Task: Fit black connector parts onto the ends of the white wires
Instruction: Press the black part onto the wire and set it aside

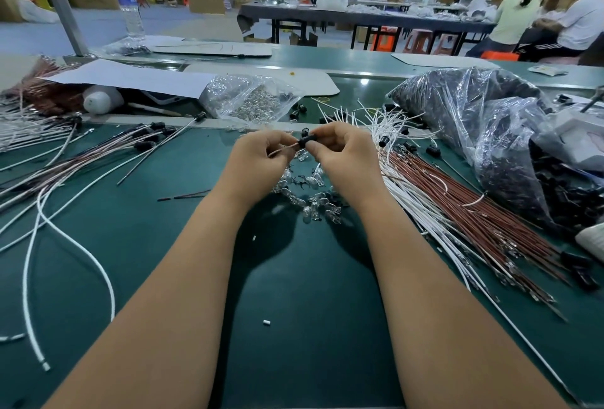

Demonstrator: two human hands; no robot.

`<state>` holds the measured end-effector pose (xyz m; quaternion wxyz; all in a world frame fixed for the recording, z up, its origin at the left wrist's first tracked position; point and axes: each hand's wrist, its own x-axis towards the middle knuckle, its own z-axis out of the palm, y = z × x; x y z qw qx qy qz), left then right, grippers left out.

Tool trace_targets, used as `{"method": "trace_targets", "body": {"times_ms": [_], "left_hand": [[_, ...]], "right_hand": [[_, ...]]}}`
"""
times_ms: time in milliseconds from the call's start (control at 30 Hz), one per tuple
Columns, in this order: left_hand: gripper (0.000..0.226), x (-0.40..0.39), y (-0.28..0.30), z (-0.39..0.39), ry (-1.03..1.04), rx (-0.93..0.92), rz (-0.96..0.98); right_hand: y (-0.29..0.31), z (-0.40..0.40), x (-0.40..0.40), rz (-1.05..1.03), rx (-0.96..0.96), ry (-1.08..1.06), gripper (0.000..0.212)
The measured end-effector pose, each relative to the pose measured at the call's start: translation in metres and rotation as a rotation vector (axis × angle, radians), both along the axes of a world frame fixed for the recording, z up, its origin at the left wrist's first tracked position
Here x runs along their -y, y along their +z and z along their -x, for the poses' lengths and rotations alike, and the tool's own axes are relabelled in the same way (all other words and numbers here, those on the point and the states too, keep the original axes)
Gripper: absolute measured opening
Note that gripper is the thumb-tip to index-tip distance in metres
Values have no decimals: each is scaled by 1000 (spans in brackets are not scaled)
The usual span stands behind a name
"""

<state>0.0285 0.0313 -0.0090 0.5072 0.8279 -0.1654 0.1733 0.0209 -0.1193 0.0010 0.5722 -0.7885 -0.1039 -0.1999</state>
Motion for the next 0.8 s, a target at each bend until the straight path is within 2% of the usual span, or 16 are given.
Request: {"method": "trace_targets", "body": {"times_ms": [100,233,400,800], "left_hand": [[12,2,-1,2,81,142,-85],[20,-1,1,3,44,179,0],[27,0,0,3,-10,145,121],[23,1,-2,1,13,159,130]], "right_hand": [[4,4,-2,-149,7,65,17],[6,8,-8,-286,4,240,26],[6,6,-11,-338,16,287,24],[8,8,-10,-330,15,283,22]]}}
